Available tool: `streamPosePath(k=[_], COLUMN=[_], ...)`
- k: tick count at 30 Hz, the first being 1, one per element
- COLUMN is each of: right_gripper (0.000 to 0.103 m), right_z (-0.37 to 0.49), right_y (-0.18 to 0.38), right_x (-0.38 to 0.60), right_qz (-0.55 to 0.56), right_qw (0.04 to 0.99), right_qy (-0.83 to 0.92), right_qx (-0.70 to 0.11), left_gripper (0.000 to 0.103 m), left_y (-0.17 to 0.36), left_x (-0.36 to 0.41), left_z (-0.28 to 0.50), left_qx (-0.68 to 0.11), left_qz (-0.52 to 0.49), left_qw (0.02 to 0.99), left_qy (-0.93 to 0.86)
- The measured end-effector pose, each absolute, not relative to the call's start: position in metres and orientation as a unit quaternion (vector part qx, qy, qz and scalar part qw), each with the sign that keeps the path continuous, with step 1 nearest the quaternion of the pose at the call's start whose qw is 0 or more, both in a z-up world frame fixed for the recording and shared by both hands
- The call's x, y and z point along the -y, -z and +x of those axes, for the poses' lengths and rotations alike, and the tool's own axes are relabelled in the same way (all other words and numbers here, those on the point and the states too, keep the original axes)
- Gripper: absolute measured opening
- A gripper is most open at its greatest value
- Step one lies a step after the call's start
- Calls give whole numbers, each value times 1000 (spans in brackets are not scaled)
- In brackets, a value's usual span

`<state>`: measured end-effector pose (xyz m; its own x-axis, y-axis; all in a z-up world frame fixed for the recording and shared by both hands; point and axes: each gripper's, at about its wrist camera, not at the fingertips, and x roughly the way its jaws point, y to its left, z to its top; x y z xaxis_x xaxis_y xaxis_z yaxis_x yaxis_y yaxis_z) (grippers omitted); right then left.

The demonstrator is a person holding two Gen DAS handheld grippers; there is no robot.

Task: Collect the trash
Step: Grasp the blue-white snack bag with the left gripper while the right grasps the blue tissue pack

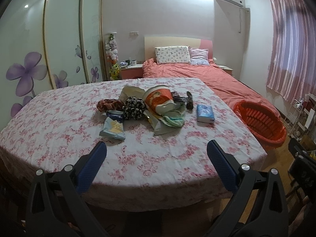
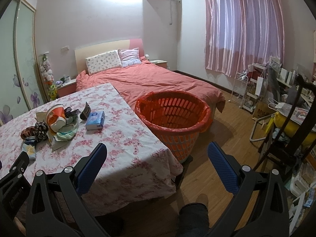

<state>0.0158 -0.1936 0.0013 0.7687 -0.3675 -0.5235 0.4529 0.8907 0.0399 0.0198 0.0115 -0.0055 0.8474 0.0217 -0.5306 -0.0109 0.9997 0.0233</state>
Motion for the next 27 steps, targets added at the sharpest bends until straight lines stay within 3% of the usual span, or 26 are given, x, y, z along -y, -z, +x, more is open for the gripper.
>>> streamPosePath(k=[18,27], right_gripper=[100,87], right_z=[117,181], right_y=[22,32], right_x=[178,172], right_qz=[82,96], right_qw=[935,927], right_qy=[143,95], right_qx=[-313,-350], left_gripper=[99,91], left_y=[39,54], left_x=[-119,-132], left_z=[116,164], left_qx=[-325,-347], left_qz=[-49,-42], left_qw=[938,932], left_qy=[-115,-95])
